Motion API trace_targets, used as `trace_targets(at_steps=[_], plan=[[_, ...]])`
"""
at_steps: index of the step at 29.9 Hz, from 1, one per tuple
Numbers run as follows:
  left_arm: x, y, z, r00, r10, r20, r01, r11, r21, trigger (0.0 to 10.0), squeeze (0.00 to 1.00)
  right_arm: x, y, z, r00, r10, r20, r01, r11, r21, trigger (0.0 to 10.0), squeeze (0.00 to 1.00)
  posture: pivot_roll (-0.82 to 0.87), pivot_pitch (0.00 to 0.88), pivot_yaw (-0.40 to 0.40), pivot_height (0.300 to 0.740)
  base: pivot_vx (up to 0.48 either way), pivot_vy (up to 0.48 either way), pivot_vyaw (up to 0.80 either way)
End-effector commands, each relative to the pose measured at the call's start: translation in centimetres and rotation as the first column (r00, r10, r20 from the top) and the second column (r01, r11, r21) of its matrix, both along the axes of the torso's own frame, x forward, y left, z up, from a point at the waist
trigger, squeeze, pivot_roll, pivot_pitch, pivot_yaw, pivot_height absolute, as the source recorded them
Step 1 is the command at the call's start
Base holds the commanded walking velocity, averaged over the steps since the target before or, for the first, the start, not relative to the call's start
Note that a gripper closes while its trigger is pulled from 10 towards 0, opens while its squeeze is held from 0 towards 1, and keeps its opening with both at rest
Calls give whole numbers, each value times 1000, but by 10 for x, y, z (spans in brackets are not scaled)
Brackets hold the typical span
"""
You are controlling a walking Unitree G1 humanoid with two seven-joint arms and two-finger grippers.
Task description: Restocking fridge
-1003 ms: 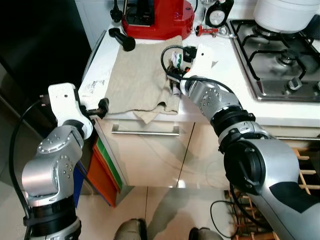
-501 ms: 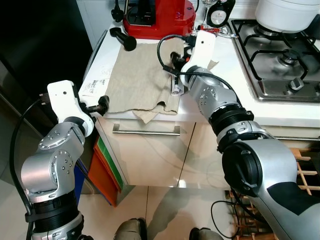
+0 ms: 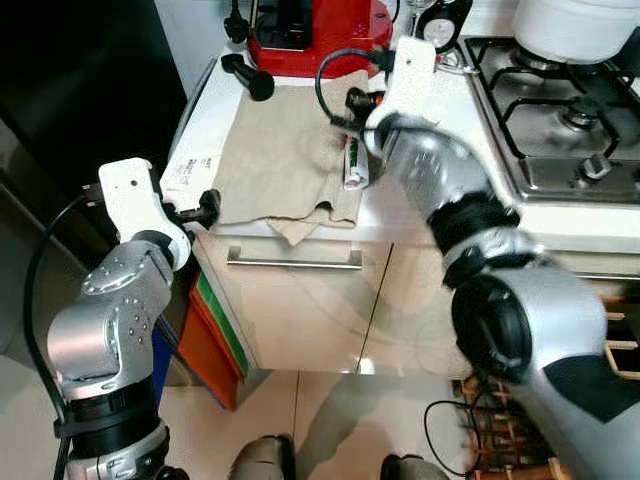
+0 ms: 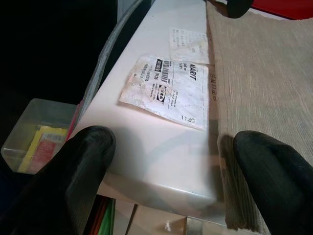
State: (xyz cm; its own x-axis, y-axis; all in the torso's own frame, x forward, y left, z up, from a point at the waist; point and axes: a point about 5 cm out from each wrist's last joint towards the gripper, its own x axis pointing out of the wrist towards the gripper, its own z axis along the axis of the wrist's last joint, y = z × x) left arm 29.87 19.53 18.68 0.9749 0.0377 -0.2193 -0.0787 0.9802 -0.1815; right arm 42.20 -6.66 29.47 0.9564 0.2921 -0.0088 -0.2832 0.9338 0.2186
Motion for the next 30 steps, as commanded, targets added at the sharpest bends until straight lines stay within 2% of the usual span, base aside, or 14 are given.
trace_targets(at_steps=[1, 5, 8, 12, 23, 30], plan=[[2, -4, -18, 996, -13, -90, 12, 1000, -13, 10000, 0, 1, -5, 9, 1000, -1, 1, 2, 1000, -21, 10000, 1000, 92, 92, 34, 740, 0, 0, 0], [6, -11, -20, 995, -24, -94, 21, 999, -35, 10000, 0, 3, -16, -6, 992, -69, -105, 66, 997, -34, 10000, 1000, 83, 86, 28, 740, 0, 0, 0], [7, -13, -21, 995, -28, -94, 24, 999, -39, 10000, 0, 2, -14, -27, 974, -89, -208, 83, 996, -41, 10000, 1000, 80, 83, 30, 740, 0, 0, 0], [8, -13, -21, 995, -29, -96, 25, 999, -38, 10000, 0, 0, -12, -38, 960, -97, -262, 85, 995, -56, 10000, 1000, 80, 83, 31, 740, 0, 0, 0], [10, -14, -22, 996, -25, -91, 22, 999, -36, 10000, 0, -2, 2, -39, 956, -61, -286, 48, 997, -53, 10000, 1000, 79, 76, 28, 740, 0, 0, 0], [11, -17, -23, 995, -27, -95, 23, 999, -39, 10000, 0, -4, 4, -50, 947, -72, -313, 53, 996, -67, 10000, 1000, 78, 79, 24, 740, 0, 0, 0]])
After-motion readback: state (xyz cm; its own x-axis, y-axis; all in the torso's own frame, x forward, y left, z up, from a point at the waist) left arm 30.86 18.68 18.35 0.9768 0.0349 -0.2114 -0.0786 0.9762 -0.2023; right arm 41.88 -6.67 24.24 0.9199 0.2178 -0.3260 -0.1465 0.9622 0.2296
